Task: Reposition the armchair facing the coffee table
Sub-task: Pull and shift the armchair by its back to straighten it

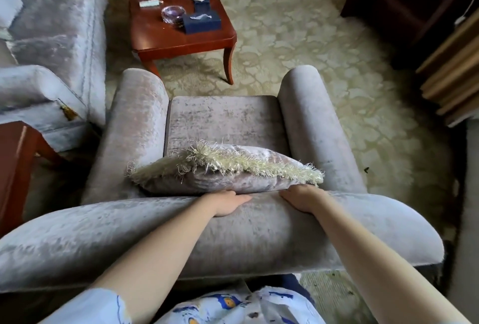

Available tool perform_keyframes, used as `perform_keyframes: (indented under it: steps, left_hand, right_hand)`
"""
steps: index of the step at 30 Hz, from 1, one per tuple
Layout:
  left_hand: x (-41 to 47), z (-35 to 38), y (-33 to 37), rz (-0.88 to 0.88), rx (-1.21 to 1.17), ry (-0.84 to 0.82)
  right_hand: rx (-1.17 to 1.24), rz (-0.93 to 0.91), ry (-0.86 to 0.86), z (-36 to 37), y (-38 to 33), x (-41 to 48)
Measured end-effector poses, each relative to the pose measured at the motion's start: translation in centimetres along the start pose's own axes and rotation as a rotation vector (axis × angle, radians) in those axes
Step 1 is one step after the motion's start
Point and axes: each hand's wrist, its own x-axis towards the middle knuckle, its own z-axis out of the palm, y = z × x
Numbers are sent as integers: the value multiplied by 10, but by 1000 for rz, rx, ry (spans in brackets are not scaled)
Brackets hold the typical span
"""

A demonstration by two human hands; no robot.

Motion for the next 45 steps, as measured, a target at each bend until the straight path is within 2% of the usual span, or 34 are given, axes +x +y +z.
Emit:
perform_keyframes:
  steps: [5, 14, 17, 20, 25, 31, 37, 43, 45]
  left_hand:
    - [8, 1, -3, -44, -39, 8]
    - [14, -4, 23, -228, -121, 151]
    - [16, -5, 49, -306, -44, 179]
    - [19, 0, 68, -348, 4, 204]
    - [8, 7, 64, -328, -1, 225]
    - [0, 6, 60, -283, 15, 150]
    - [3, 7, 56, -265, 25, 113]
    - [9, 10, 61, -321, 25, 144]
    - [13, 6, 63, -350, 19, 160]
  right_hand:
    - [-44, -51, -21, 1, 3, 6]
    - [-123, -386, -210, -14, 22, 42]
    - [-54, -376, -231, -25, 38, 53]
    - [-100, -406, -236, -30, 55, 57]
    - [-96, -412, -222, -26, 56, 50]
    - [-80, -300, -177, -24, 56, 45]
    - [-40, -266, -185, -22, 57, 50]
    - [-112, -378, -217, -22, 59, 54]
    - [-89, -359, -214, -26, 62, 58]
